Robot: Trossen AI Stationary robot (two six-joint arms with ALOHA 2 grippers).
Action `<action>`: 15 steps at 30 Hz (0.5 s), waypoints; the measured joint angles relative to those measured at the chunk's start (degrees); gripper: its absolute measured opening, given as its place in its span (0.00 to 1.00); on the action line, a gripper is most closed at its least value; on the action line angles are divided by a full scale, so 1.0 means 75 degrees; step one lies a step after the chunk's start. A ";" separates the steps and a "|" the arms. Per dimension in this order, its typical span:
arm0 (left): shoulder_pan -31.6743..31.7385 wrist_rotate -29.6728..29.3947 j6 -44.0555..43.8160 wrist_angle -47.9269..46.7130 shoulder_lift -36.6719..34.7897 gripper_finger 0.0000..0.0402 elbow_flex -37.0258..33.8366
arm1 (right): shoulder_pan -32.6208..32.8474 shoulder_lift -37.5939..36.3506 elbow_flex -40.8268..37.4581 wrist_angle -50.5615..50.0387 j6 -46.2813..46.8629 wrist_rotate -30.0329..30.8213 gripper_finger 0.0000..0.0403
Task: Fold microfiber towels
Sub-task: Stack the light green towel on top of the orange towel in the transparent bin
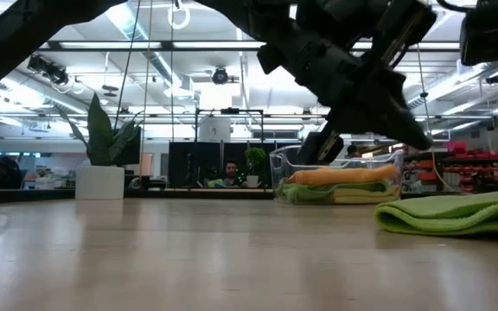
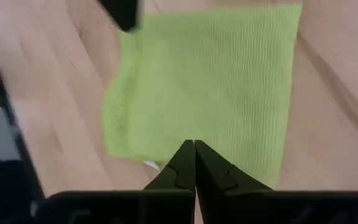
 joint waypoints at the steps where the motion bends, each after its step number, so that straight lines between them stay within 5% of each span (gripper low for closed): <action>1: 0.0047 -0.0002 0.0124 -0.0081 0.0000 0.04 0.0000 | -0.0002 -0.0103 0.0001 -0.0012 0.0006 0.0085 0.02; 9: 0.0564 0.0015 0.0511 -0.1141 -0.0076 0.09 -0.0003 | 0.0075 -0.0731 -0.0011 -0.0187 0.0297 0.0187 0.03; 15: 0.0785 0.0756 0.0581 -0.1353 -0.0079 0.09 -0.0003 | 0.0484 -0.1220 -0.0016 -0.0188 0.0384 0.0195 0.03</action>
